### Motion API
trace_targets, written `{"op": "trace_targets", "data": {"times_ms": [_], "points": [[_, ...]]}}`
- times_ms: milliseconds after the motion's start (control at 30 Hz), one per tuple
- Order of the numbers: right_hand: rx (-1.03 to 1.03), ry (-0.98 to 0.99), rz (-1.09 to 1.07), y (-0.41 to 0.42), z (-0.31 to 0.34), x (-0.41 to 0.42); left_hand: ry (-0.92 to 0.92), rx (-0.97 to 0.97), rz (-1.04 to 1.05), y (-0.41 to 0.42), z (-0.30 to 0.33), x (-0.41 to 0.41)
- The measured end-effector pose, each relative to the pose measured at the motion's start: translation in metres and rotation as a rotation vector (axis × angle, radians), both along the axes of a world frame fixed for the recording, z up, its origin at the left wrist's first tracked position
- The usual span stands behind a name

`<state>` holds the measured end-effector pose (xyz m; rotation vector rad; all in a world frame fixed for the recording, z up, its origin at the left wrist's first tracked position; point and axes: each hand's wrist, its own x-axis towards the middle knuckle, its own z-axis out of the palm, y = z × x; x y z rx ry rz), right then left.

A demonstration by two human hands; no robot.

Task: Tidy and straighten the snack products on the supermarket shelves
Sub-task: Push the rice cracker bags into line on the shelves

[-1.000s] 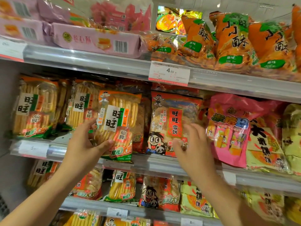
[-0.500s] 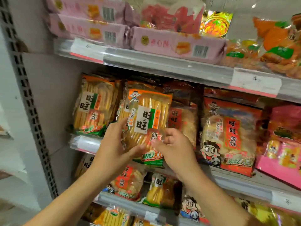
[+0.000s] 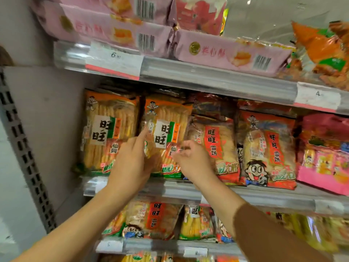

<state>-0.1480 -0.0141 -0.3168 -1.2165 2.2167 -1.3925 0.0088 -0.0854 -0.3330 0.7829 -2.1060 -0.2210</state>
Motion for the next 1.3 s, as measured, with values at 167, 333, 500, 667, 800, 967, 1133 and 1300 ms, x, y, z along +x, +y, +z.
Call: {"op": "trace_targets", "data": {"times_ms": [167,333,500,667,800,967,1133,1300], "points": [[0.089,0.069,0.018,-0.007,-0.001,0.0,-0.083,-0.043,-0.003,-0.005,-0.013,-0.001],[0.172,0.204,0.004,-0.011,-0.003,0.005,-0.031,-0.156,0.032,0.0,-0.014,-0.003],[0.18,0.258,0.03,-0.01,-0.011,0.007,-0.244,-0.312,0.018,-0.005,-0.021,-0.003],[0.129,0.317,0.01,-0.006,-0.016,0.011,-0.289,-0.296,0.027,-0.004,-0.02,0.001],[0.075,0.236,0.077,0.005,-0.022,0.014,-0.322,-0.261,0.045,-0.003,-0.017,0.003],[-0.046,0.265,0.168,0.062,-0.042,0.013,-0.173,-0.407,-0.012,0.006,-0.031,-0.001],[0.003,0.187,-0.021,0.158,-0.066,-0.019,-0.107,-0.448,-0.369,0.064,-0.056,-0.051],[0.056,0.173,-0.362,0.268,-0.077,-0.104,-0.22,-0.403,-0.569,0.133,-0.044,-0.114]]}}
